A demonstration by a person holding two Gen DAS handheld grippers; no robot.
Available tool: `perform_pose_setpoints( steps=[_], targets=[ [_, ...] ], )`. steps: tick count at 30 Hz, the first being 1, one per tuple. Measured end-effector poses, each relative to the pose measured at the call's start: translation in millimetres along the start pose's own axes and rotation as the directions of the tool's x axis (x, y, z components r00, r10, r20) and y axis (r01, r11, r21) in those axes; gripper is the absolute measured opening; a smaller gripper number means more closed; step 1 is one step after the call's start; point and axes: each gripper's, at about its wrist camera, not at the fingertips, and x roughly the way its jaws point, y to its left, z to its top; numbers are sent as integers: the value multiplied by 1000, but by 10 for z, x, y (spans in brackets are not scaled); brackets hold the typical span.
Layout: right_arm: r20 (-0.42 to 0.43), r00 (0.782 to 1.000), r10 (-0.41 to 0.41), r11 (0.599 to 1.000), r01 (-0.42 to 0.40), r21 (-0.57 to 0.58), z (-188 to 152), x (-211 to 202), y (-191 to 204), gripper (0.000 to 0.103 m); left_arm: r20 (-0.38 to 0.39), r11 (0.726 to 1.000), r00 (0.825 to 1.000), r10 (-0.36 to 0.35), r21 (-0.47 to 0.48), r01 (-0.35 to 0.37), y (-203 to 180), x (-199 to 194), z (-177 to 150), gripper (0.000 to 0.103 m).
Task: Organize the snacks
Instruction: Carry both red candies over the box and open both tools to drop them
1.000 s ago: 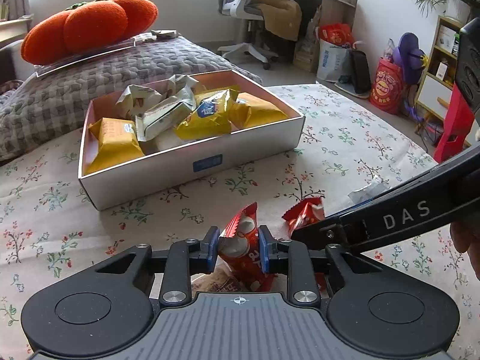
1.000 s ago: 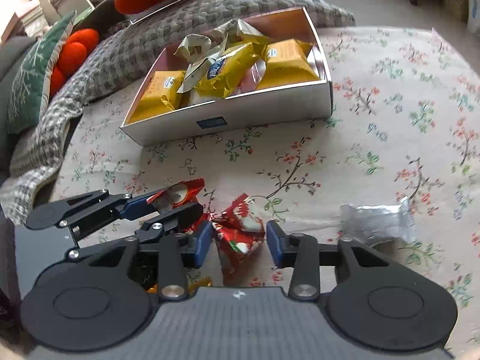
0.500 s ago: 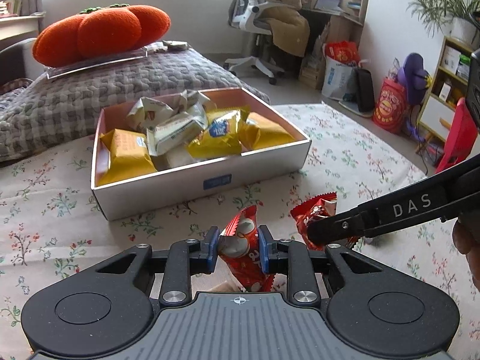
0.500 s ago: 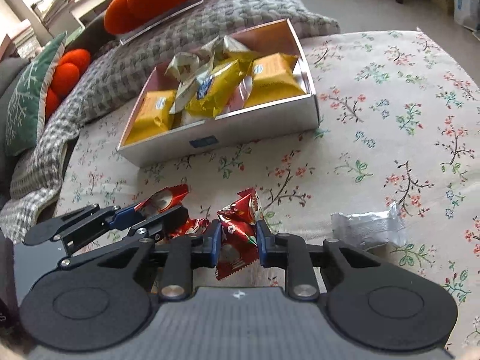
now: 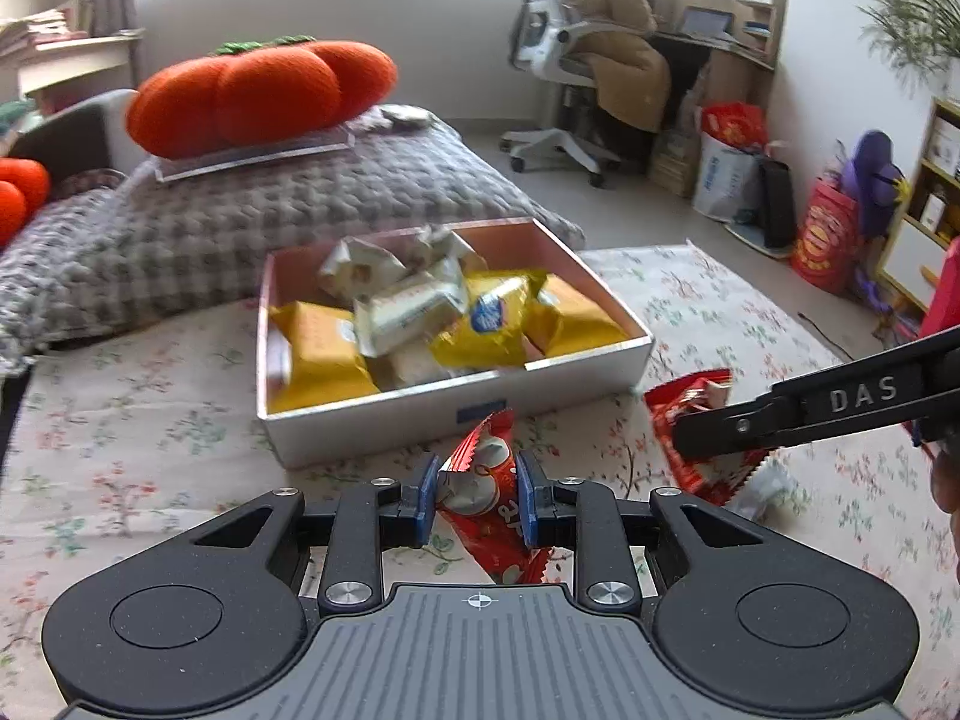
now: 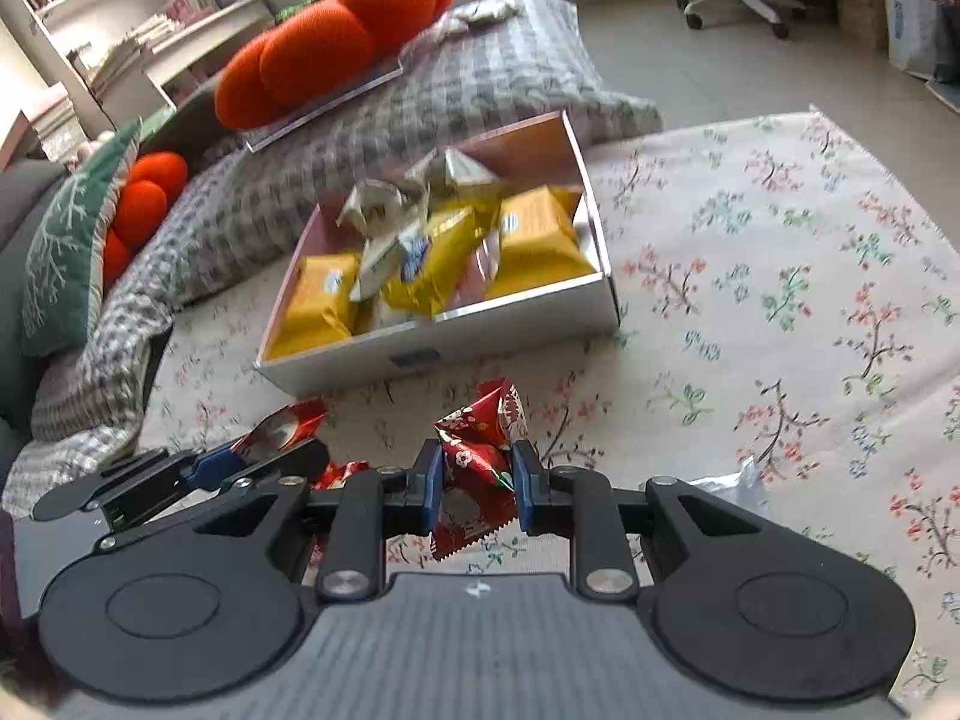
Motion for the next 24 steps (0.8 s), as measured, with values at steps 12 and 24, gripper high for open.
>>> perform_pose_setpoints(
  steps=[12, 24],
  targets=[
    [156, 985, 72, 996, -80, 45, -66, -954, 67, 22, 112, 988, 990, 91, -134, -76, -241, -1137, 176, 24],
    [219, 973, 79, 985, -111, 135, -437, -1491, -235, 22, 161, 982, 987, 21, -188, 10, -681, -1783, 347, 12]
  ],
)
